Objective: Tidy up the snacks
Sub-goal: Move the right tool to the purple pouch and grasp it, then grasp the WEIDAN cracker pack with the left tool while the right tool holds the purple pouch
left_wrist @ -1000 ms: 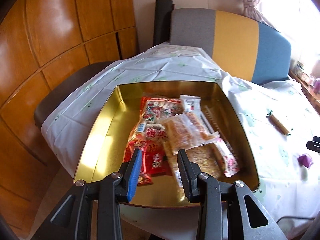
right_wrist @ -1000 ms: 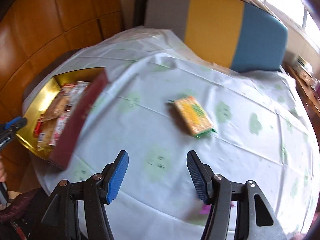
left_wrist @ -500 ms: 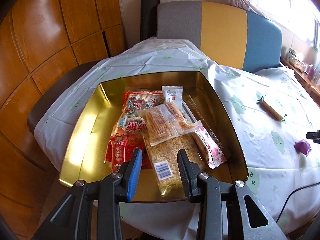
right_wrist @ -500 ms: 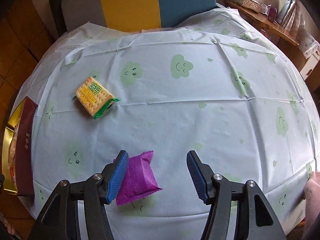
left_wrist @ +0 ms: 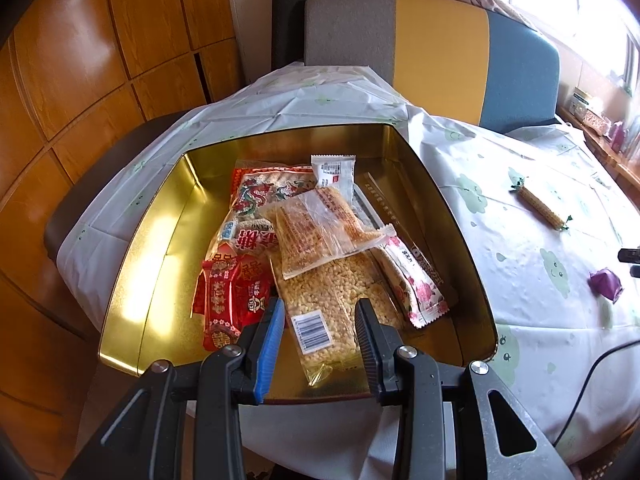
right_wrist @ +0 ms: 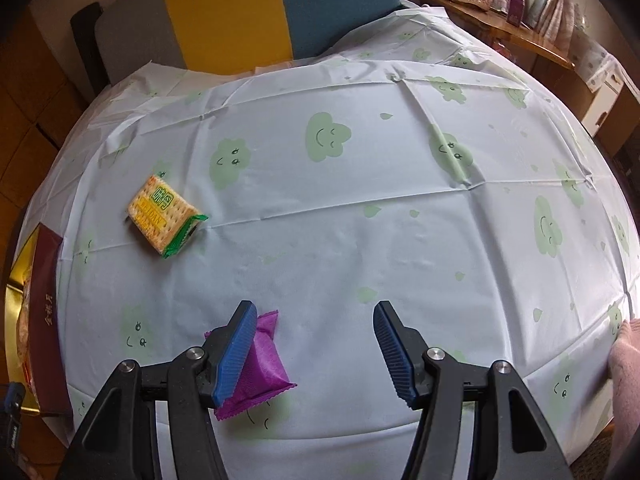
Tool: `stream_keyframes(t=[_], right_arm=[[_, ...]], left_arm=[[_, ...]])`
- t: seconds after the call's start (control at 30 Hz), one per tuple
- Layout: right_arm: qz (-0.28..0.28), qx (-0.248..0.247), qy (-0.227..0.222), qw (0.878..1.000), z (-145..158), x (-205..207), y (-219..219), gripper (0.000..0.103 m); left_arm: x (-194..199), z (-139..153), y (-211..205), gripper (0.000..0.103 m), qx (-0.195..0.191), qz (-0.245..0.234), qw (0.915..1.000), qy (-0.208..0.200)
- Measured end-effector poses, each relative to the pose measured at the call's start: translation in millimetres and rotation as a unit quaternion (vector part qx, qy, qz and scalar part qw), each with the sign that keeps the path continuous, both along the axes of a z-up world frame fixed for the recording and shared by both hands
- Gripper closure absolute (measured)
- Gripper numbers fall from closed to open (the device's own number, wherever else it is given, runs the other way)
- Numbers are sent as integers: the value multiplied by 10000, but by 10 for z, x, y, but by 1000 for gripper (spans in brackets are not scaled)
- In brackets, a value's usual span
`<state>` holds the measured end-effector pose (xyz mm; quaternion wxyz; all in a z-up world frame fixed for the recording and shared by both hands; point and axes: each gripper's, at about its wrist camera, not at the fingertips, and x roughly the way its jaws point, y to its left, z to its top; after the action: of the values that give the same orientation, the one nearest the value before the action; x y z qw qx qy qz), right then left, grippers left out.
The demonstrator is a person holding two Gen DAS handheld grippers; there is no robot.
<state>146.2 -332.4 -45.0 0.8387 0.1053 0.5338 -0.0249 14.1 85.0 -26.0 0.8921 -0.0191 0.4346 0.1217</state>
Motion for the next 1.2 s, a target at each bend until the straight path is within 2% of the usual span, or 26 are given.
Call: stream_keyframes(t=[0.1,0.17,0.3,0.4,0.53,0.63,0.67,0.73,0.83,0.9,0.97,1.03,1.2], right_arm=[[-218,284,-4,9994,11,-9,-108,41],[-176,502,29,9986,8,-14,-111,41],[155,717,61,9973,7,-18,24,41],[694,874,171,9936,-26,-15,234,41],[1359,175,277,9902,-81,-42,571,41],[1515,-324,386,9872,-167,-49,684,41],[1510,-467,394,9866,-188,-42,699,44],[1576,-653,340,9848,-203,-34,722,62],[1653,-961,237,9813,-197,-56,786,65],[1423,-1139,209,9830,-191,-42,735,65],[1166,-1181,312,9856,-219,-8,626,65],[1043,-993,372,9889,-210,9,527,64],[1027,-956,446,9891,-216,2,520,64]], left_arm=[[6,11,-22,66,25,-22,10000,-35],[25,17,-46,66,6,-67,10000,-6],[38,43,-107,66,-4,-163,9999,-47],[38,46,-166,66,25,-300,9995,-51],[49,44,-203,66,-31,-377,9993,-33],[63,43,-235,66,-59,-446,9990,-29],[66,45,-245,66,-73,-471,9989,-35],[105,66,-279,66,-108,-549,9984,-41],[153,143,-363,66,-160,-691,9973,-166],[202,174,-444,66,-223,-835,9961,-178],[271,191,-538,66,-369,-976,9945,-131],[355,201,-657,66,-497,-1131,9923,-68],[684,189,-1033,66,-796,-1527,9849,193]])
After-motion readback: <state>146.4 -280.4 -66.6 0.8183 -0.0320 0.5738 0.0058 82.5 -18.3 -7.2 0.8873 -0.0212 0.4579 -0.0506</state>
